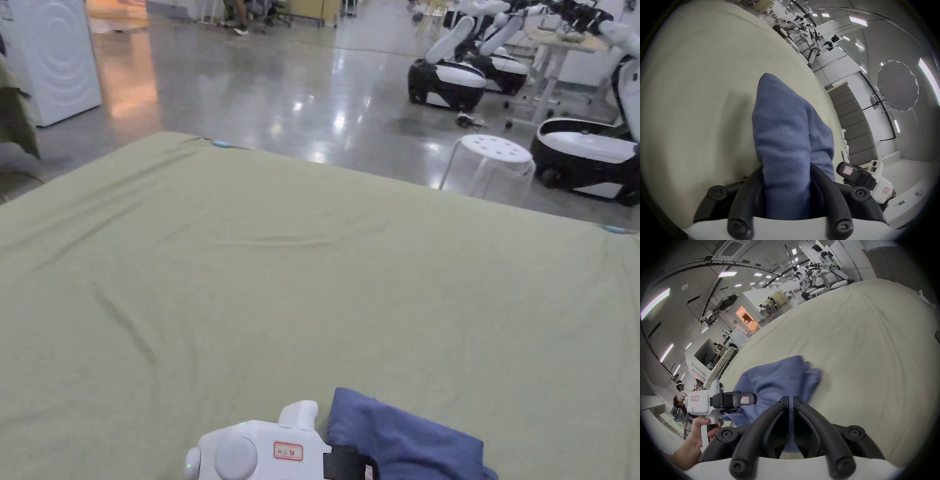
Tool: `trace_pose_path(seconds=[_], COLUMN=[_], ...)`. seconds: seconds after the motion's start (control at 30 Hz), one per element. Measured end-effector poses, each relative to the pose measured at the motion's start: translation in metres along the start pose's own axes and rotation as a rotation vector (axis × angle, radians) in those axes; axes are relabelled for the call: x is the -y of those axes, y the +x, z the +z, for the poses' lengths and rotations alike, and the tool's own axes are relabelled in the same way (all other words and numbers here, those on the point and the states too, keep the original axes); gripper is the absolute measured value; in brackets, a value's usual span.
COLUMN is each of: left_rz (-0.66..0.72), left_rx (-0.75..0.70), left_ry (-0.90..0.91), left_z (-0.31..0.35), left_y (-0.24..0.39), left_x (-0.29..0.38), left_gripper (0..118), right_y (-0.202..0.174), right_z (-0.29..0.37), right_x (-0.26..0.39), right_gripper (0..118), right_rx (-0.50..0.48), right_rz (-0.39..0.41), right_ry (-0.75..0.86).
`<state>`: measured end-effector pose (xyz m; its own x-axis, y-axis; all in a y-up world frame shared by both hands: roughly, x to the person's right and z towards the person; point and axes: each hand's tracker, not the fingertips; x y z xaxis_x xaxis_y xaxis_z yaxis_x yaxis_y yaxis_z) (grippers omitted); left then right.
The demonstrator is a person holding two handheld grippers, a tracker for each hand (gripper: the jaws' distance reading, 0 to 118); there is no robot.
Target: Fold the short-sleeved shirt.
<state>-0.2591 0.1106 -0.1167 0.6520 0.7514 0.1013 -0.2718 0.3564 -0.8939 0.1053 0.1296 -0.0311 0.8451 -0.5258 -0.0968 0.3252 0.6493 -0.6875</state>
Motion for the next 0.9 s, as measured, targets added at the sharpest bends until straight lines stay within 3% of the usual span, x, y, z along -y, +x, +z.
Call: trace_pose_path(seconds=[0.2, 0.47, 0.57, 0.6, 0.7, 0.73, 0.8, 0.9], left_rz=[0.021, 0.053, 0.172, 0.162, 0.093, 0.082, 0.113, 0.027], left_rx=[-0.137, -0.528, -0.441, -0.417, -0.494, -0.51, -0.486, -0.635], left_ry=[0.079, 0.209, 0.229, 0.21, 0.26, 0.283, 0.348, 0.51], left_z=[0.106, 0.266, 0.298, 0.297, 0.295, 0.299, 0.318, 0.342], left_y=[-0.094, -0.204, -0.237, -0.241, -0.221, -0.214, -0.198, -0.131], left_x=[-0.056, -0.123, -0.126, -0.127, -0.119, -0.117, -0.115, -0.098], left_gripper=[19, 19, 20, 25, 64, 72, 71, 71], right_y=[-0.023, -0.049, -0.056, -0.059, -0.066, -0.067, -0.072, -0.081], right_z=[-0.001, -0.008, -0.013, -0.014, -0.015, -0.014, -0.012, -0.001], right_x=[0.002, 0.009, 0.011, 0.011, 0.01, 0.009, 0.007, 0.004], right_gripper=[7, 7, 7, 7, 7, 7, 7, 7], right_rx=[0.018, 0.007, 0.0, -0.001, -0.011, -0.018, -0.029, -0.011], right_rz=[0.041, 0.062, 0.065, 0.074, 0.085, 0.085, 0.097, 0.17], right_ry=[-0.008, -0.019, -0.028, -0.032, -0.035, -0.034, -0.04, -0.023])
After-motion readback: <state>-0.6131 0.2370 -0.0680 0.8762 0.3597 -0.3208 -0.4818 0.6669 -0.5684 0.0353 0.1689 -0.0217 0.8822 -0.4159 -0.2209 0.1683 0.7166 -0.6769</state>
